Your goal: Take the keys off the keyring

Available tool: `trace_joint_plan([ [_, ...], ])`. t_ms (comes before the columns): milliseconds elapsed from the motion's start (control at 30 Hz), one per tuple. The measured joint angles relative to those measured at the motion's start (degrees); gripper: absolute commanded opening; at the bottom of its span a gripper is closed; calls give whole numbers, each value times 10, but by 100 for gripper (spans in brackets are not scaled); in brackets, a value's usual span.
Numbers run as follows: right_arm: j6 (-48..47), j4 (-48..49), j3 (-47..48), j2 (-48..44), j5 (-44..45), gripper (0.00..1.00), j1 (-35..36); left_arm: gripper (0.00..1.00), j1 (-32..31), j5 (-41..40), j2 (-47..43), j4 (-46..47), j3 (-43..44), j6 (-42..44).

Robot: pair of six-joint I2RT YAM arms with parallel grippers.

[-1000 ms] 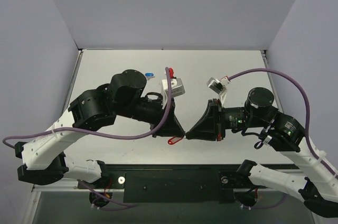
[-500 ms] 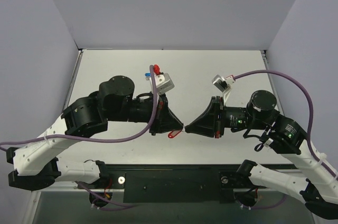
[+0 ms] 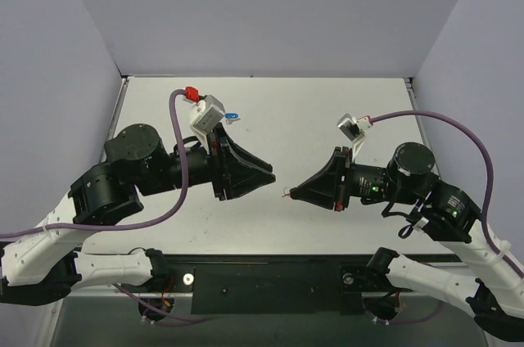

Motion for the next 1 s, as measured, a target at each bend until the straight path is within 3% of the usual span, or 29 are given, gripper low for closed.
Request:
trace_joint_plan([
  [133,-1,0,0,-3,13,0,0,43,0,-26,-23,43,-50,-22],
  [333,-6,3,0,-14,60,0,0,43,0,-78,-110,172,-211,-81],
  [500,-5,28,2,-16,78,0,0,43,0,-113,-148,292,-292,-119],
  [767,7,64,2,-3,81,0,0,43,-2,-118,-133,410,-316,-146],
  [1000,11,80,4,0,82,0,0,45,-9,-116,-104,435,-316,-155],
])
